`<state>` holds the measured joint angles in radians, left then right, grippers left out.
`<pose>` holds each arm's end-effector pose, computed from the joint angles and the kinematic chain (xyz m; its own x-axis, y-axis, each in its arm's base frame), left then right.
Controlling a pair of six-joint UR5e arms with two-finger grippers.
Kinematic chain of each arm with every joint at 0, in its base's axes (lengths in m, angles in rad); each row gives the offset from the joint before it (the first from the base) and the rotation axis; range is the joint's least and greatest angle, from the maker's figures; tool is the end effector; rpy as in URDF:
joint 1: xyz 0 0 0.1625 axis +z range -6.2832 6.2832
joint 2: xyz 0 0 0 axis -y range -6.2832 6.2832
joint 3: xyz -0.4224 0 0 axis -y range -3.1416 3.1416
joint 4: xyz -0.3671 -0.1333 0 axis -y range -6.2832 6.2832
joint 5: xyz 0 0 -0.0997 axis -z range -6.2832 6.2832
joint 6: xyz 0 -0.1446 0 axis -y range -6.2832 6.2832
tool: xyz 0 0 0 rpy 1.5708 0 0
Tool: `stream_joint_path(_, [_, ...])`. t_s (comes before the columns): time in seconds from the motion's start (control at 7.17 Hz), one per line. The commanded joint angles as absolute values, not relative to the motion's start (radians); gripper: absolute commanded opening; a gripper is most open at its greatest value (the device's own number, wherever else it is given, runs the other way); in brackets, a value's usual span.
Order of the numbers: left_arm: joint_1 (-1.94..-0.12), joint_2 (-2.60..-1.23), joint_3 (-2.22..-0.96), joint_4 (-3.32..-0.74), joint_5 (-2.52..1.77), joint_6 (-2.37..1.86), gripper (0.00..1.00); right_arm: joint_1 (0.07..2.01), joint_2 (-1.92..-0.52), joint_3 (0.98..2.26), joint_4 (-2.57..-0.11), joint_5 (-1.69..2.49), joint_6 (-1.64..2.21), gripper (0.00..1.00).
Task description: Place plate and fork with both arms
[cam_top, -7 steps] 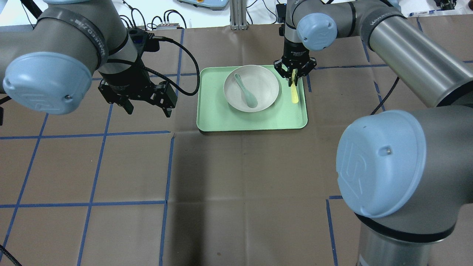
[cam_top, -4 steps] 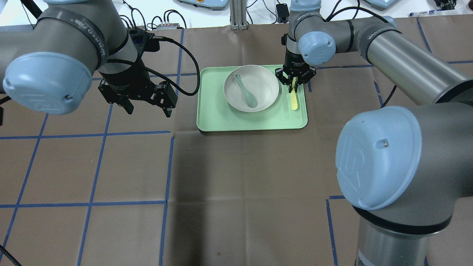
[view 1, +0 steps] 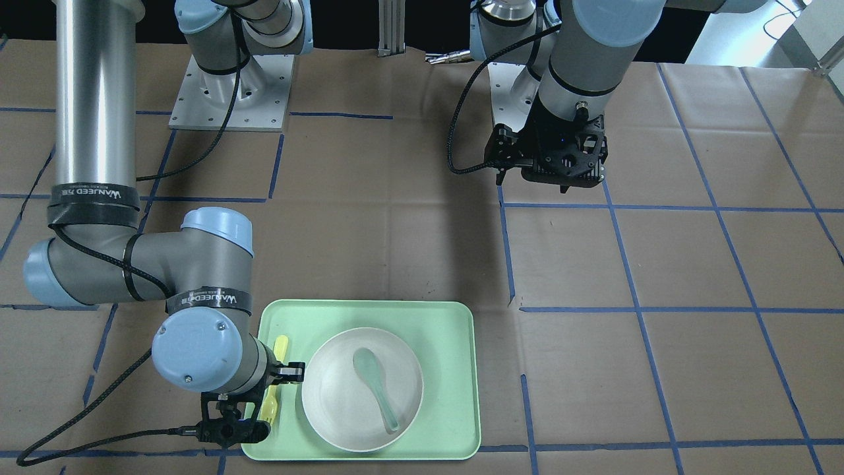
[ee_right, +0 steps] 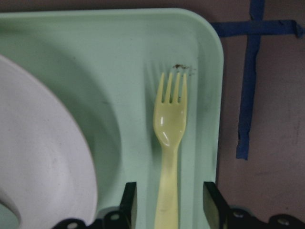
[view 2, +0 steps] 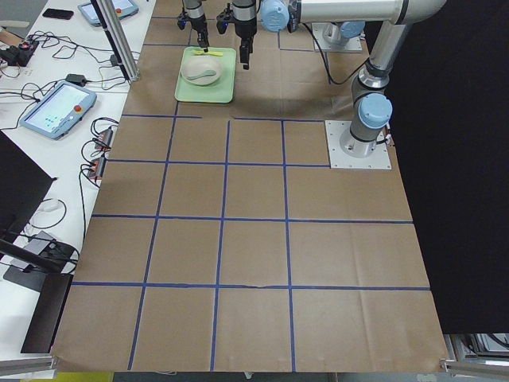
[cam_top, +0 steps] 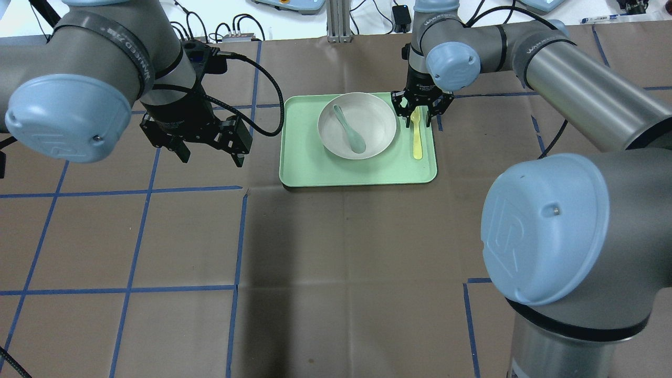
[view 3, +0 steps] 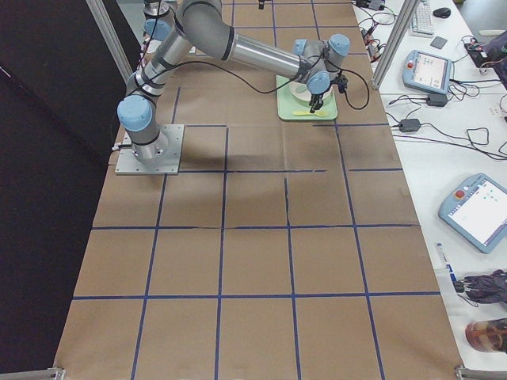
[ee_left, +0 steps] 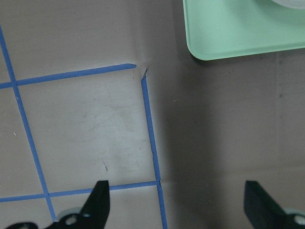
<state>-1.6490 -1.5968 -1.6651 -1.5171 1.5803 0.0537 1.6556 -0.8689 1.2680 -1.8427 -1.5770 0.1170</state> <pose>-0.1679 -0.4536 0.3898 -0.9912 0.1320 -0.0059 0.1313 0.9891 0.0670 0.1905 -0.6778 0.1863 -0.9993 0.0305 0.0209 0.0329 0.9916 0.1253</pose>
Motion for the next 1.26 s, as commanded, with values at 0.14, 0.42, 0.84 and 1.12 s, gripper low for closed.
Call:
stream_joint_path(0.14, [-1.651, -1.615, -1.664, -1.519, 1.582, 0.055, 1.0, 1.643, -1.03, 1.276, -1.68, -1.583, 0.042, 1.0])
stream_joint_path(0.42, [-1.651, -1.618, -1.664, -1.517, 1.582, 0.055, 1.0, 1.603, -1.164, 1.322, -1.585, -1.591, -0.055, 1.0])
stream_joint_path(0.84, [-1.651, -1.617, -1.664, -1.519, 1.582, 0.054, 1.0, 1.556, -1.429, 1.549, -1.582, -1.583, -0.092, 1.0])
stream_joint_path(1.12, [-1.651, -1.615, -1.664, -1.519, 1.582, 0.054, 1.0, 1.543, -1.544, 1.637, -1.608, -1.577, -0.091, 1.0])
